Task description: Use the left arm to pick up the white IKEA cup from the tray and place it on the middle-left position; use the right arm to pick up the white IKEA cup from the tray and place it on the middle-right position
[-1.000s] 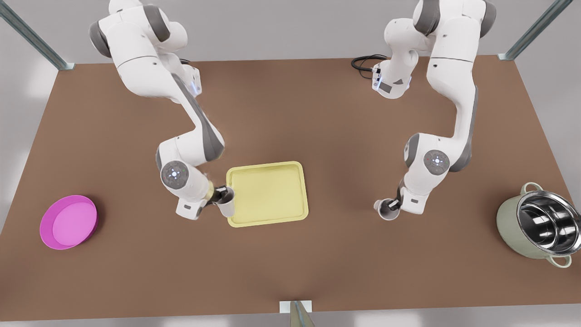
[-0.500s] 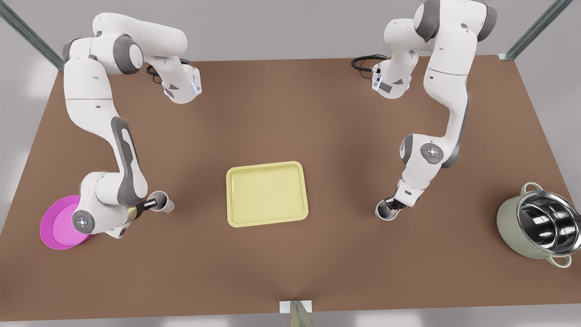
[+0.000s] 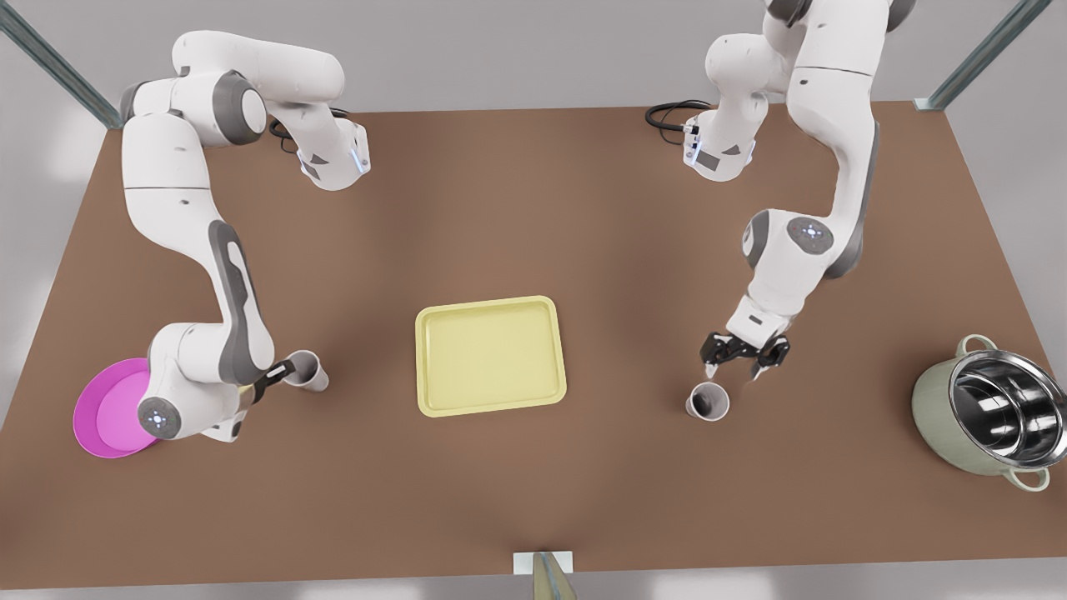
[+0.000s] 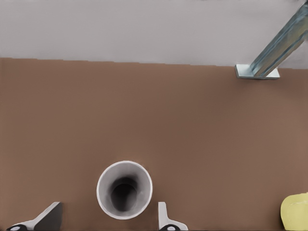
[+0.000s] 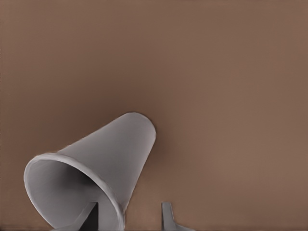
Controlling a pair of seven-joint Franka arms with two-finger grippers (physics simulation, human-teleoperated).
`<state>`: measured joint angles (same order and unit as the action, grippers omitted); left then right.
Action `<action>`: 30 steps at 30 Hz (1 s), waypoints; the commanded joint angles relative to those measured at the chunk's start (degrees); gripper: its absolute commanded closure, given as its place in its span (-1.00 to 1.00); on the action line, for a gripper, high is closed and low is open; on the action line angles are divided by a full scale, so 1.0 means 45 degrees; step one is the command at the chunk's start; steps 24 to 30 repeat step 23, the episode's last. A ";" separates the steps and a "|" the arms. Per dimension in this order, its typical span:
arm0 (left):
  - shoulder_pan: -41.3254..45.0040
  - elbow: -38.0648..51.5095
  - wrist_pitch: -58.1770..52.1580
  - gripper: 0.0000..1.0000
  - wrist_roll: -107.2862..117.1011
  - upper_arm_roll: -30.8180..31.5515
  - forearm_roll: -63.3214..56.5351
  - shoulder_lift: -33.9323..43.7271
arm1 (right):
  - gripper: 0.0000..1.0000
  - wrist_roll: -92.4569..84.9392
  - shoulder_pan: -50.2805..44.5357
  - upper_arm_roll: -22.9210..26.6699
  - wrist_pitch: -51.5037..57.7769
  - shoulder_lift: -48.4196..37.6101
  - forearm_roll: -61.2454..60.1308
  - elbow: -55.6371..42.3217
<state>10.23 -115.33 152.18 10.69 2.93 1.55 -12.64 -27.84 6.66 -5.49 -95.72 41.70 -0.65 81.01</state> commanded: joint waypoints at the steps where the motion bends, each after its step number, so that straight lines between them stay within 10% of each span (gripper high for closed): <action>1: -0.0027 0.1428 -0.7157 -1.00 -0.0891 -0.0006 0.0301 0.0191 | -0.19 -0.1078 -0.0015 0.0009 0.0334 -0.0008 0.0028 -0.0013; 4: -0.1862 0.5473 -1.1982 -1.00 -0.2786 -0.0181 0.1900 0.0054 | -0.18 -0.1097 0.0005 0.0009 0.0353 -0.0008 0.0028 -0.0013; 15: -0.1942 0.5063 -1.1670 -1.00 -0.1867 -0.0709 0.0672 0.1089 | -0.66 0.0853 -0.1069 -0.0011 0.4006 -0.1023 0.0885 -0.3841; 17: -0.1902 0.5609 -1.1670 -1.00 -0.1906 -0.0670 0.0769 0.0699 | -1.00 0.2613 -0.1147 0.0067 0.2541 -0.1727 0.1239 -0.4075; 30: -0.1942 0.5571 -1.1553 -1.00 -0.1828 -0.0689 0.0828 0.0660 | -1.00 0.4801 -0.1030 0.0126 0.0568 -0.1883 0.1493 -0.4056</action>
